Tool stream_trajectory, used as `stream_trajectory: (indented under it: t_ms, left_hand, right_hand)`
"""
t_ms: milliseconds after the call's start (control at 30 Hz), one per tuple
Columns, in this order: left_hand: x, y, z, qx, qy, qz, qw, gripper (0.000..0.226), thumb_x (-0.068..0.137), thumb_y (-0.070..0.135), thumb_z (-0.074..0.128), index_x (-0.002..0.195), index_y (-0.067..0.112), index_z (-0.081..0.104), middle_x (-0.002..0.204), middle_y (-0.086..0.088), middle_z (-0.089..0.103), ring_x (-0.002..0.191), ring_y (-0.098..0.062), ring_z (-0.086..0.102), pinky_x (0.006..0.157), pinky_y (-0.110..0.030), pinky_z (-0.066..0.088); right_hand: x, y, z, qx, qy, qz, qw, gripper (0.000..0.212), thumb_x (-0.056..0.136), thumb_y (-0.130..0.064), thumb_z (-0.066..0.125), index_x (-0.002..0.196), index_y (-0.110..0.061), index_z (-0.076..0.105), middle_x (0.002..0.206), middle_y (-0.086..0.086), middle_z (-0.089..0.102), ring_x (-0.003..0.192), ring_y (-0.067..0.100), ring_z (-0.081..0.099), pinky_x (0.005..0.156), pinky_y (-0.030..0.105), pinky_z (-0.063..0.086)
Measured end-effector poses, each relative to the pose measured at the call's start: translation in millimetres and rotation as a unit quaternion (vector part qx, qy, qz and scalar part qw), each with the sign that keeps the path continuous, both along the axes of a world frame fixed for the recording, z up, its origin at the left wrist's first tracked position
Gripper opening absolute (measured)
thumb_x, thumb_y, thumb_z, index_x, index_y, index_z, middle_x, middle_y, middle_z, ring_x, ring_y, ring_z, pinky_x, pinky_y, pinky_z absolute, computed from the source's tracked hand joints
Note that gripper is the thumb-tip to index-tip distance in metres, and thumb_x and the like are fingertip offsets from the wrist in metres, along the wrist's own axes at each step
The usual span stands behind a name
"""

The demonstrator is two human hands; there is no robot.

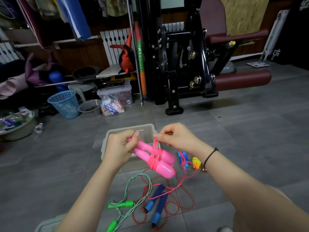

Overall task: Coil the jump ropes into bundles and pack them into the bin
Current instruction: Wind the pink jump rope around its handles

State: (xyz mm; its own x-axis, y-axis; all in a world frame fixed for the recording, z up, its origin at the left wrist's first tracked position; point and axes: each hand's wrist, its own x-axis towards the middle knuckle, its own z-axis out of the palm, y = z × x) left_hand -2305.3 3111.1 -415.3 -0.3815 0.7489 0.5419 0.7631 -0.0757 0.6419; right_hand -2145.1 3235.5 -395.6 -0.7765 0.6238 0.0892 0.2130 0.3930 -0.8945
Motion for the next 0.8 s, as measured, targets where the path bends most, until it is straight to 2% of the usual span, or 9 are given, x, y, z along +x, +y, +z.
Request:
stream_trajectory:
  t_ms: [67,167,267,367,500,567,633,700,800]
  left_hand:
    - [8.8,-2.5,5.2,0.013,-0.134,-0.038,0.990,0.038,0.094,0.026,0.050,0.061,0.013,0.064,0.049,0.005,0.057,0.043,-0.004,0.047,0.043,-0.018,0.037]
    - [18.3,0.8,7.7,0.079,-0.263,-0.012,0.962,0.046,0.100,0.012,0.042,0.059,0.014,0.061,0.046,0.002,0.056,0.041,-0.006,0.046,0.038,-0.018,0.037]
    - [17.0,4.1,8.3,0.135,-0.348,0.045,0.926,0.052,0.101,0.015,0.040,0.054,0.020,0.062,0.045,0.003,0.052,0.039,-0.009,0.043,0.038,-0.020,0.034]
    - [19.2,7.1,12.9,0.168,-0.362,0.090,0.912,0.044,0.100,0.016,0.041,0.059,0.011,0.059,0.045,0.003,0.051,0.040,-0.010,0.040,0.038,-0.019,0.033]
    - [7.7,13.6,8.8,0.189,-0.377,0.215,0.881,0.039,0.095,0.021,0.048,0.057,0.012,0.054,0.042,0.006,0.047,0.039,-0.011,0.040,0.040,-0.022,0.035]
    - [-10.5,11.5,2.9,0.173,-0.312,0.296,0.886,0.038,0.090,0.030,0.049,0.058,0.009,0.055,0.047,-0.005,0.049,0.047,-0.023,0.045,0.048,-0.034,0.040]
    - [-20.2,8.8,2.0,0.118,-0.189,0.343,0.913,0.038,0.090,0.028,0.050,0.062,0.004,0.056,0.054,-0.017,0.048,0.057,-0.032,0.042,0.056,-0.037,0.032]
    - [-16.8,8.7,5.3,0.083,-0.095,0.325,0.937,0.035,0.092,0.021,0.052,0.063,0.001,0.054,0.052,-0.013,0.044,0.058,-0.032,0.038,0.055,-0.033,0.025]
    - [-7.9,13.3,1.1,-0.007,0.023,0.273,0.962,0.030,0.091,0.021,0.056,0.067,0.003,0.054,0.054,-0.010,0.049,0.056,-0.031,0.042,0.054,-0.032,0.033]
  right_hand:
    - [0.0,-1.9,3.6,-0.025,0.026,0.004,0.999,0.026,0.082,-0.036,0.069,0.061,-0.022,0.067,0.049,-0.010,0.054,0.046,0.001,0.042,0.047,0.014,0.034]
    - [-1.9,-6.0,4.5,-0.119,0.059,0.018,0.991,0.034,0.090,-0.018,0.059,0.061,0.000,0.060,0.046,-0.007,0.053,0.042,-0.001,0.048,0.043,0.010,0.037]
    - [-2.4,-10.4,0.4,-0.101,0.054,0.021,0.993,0.052,0.087,0.014,0.048,0.049,-0.020,0.057,0.038,-0.011,0.050,0.044,0.005,0.044,0.046,0.018,0.033]
    - [-2.8,-14.6,0.9,-0.099,0.036,0.011,0.994,0.042,0.090,0.006,0.036,0.060,-0.016,0.053,0.038,-0.011,0.043,0.044,0.010,0.032,0.046,0.024,0.031]
    - [-12.7,-30.9,-15.4,-0.146,-0.017,0.074,0.986,0.038,0.101,-0.027,0.039,0.070,-0.014,0.057,0.047,-0.006,0.049,0.036,0.007,0.044,0.042,0.023,0.041]
    - [-15.1,-42.5,-22.9,-0.144,-0.048,0.129,0.980,0.034,0.101,-0.028,0.038,0.074,-0.016,0.055,0.053,-0.002,0.053,0.034,0.007,0.049,0.041,0.022,0.038]
    - [-15.4,-53.6,-22.6,-0.115,-0.048,0.161,0.979,0.029,0.101,-0.026,0.038,0.078,-0.019,0.054,0.057,0.000,0.056,0.034,0.006,0.051,0.041,0.022,0.036]
    - [-12.3,-58.6,-17.2,-0.041,-0.052,0.167,0.984,0.023,0.099,-0.026,0.042,0.082,-0.020,0.057,0.059,-0.001,0.058,0.038,0.009,0.053,0.043,0.021,0.042]
    - [-5.2,-54.1,-8.5,0.075,-0.077,0.156,0.982,0.020,0.095,-0.029,0.051,0.085,-0.019,0.065,0.053,-0.007,0.055,0.045,0.009,0.055,0.053,0.024,0.048]
